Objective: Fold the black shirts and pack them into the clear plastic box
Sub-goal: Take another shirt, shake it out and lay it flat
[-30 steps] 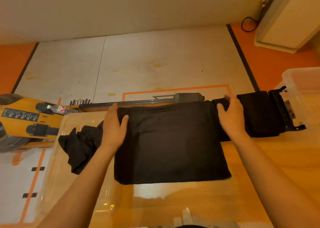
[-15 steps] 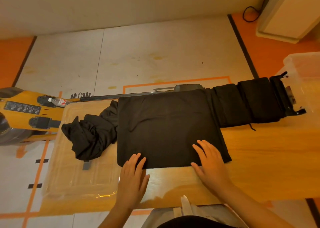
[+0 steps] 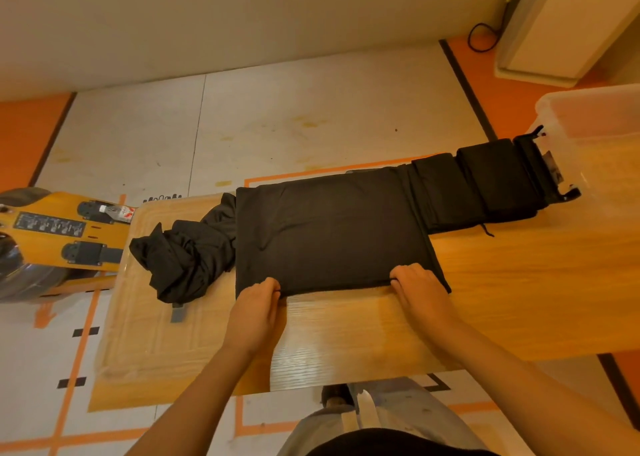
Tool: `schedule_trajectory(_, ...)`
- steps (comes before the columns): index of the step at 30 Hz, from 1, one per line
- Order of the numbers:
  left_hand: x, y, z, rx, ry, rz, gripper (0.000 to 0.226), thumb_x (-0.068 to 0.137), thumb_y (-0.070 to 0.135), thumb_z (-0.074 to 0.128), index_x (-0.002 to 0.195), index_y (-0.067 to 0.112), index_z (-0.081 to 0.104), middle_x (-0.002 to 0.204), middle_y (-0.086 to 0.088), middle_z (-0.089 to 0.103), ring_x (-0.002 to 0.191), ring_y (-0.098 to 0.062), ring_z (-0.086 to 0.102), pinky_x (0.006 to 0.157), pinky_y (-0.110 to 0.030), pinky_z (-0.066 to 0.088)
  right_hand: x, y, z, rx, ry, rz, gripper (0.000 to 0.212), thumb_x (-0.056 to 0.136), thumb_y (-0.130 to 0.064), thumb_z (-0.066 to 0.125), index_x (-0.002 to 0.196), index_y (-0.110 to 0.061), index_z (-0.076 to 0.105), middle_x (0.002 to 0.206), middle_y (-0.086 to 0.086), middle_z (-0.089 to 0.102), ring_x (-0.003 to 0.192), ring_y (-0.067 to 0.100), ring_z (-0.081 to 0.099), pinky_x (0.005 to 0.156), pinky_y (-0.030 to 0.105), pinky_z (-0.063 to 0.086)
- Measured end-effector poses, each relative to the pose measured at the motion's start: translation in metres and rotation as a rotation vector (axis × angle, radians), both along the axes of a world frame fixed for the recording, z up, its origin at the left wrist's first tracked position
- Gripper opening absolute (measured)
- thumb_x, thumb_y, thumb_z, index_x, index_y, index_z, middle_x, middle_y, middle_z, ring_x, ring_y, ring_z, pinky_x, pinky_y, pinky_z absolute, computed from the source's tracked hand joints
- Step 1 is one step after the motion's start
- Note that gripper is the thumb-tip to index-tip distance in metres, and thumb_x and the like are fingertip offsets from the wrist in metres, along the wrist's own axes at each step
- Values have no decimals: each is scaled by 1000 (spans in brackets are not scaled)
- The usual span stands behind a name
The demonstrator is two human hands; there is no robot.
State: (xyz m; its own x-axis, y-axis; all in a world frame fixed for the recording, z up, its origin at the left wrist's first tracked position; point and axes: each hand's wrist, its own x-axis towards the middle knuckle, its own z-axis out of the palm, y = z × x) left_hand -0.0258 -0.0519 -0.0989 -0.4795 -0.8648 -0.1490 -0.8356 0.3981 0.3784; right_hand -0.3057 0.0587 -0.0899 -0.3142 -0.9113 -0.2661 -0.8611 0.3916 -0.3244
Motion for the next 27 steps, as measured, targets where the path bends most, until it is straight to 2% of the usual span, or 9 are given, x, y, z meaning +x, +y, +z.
schedule_trajectory(3,-3,-10,13,30,22,9,6,103,25,37,101,21,41,75,5,54,63,-12,52,52,-25,38,-2,-2,9,-63,-42,-98,21,104,-25,36,117,-20,52,92,-5,55,78,7,53,62,18,43)
schedule_trajectory(5,-6,-16,23,7,41,-31,10,104,25,34,103,17,40,67,6,48,56,-15,49,47,-27,32,-3,-3,18,-93,-72,-134,19,104,-27,35,111,-19,50,78,-11,49,67,5,49,54,16,35)
schedule_trajectory(8,-2,-33,46,8,21,-123,20,101,36,42,99,17,44,64,8,49,55,-9,48,49,-24,31,-14,-4,39,-99,-38,53,23,98,-41,45,110,-21,48,81,-12,53,67,6,51,57,18,40)
schedule_trajectory(11,12,-53,73,30,-126,-289,32,90,51,56,94,21,47,75,9,57,63,-5,51,57,-24,42,-27,-5,65,86,15,275,38,90,-54,54,112,-24,50,101,-7,58,83,10,56,71,23,48)
schedule_trajectory(13,19,-64,89,-1,-148,-339,31,87,51,59,91,21,52,80,10,58,69,-6,54,61,-25,45,-31,-6,79,127,49,328,37,89,-55,54,110,-25,51,99,-8,54,86,11,55,74,25,48)
schedule_trajectory(16,22,-80,112,-93,-51,-364,14,91,37,59,90,24,57,86,9,59,76,-9,54,65,-25,41,-34,-12,99,-28,-37,286,22,91,-47,56,100,-26,53,93,-10,54,84,9,55,74,24,48)
schedule_trajectory(19,25,-96,139,-124,73,-282,3,91,24,64,91,22,61,86,6,61,77,-10,55,68,-25,42,-39,-24,123,-135,-154,198,14,90,-39,60,95,-26,59,91,-6,62,84,11,59,74,33,53)
schedule_trajectory(22,34,-108,166,-103,232,-152,6,87,17,69,91,19,66,87,4,66,83,-10,60,73,-21,46,-46,-34,149,-199,-232,166,7,89,-33,64,94,-27,62,90,-4,63,85,12,60,74,35,54)
schedule_trajectory(27,51,-121,209,-102,412,-41,19,88,7,66,88,27,66,90,8,67,88,-7,61,79,-23,46,-62,-44,199,-364,-273,161,8,93,-24,59,97,-28,65,91,-12,63,88,3,57,73,21,45)
